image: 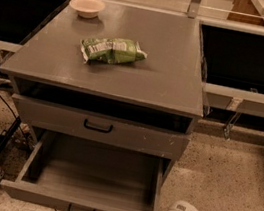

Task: Close middle drawer

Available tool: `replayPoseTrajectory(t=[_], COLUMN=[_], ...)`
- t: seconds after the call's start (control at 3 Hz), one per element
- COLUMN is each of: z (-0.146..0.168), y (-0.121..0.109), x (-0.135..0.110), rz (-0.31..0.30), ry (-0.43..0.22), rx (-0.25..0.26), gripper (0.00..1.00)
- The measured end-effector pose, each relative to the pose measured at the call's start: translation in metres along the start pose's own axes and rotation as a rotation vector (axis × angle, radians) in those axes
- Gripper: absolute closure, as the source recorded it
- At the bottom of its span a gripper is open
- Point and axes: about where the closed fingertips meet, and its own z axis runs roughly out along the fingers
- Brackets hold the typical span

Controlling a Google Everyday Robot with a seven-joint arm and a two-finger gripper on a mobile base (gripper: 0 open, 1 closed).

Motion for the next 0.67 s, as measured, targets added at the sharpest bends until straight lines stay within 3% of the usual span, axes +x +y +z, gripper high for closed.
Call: replayPoseTrajectory(t=[0.67], z=[0.0038], y=[0.0003], x=[0.0031], rz=[0.013], ry=[-0.005], rx=[-0.010], gripper=[1.00])
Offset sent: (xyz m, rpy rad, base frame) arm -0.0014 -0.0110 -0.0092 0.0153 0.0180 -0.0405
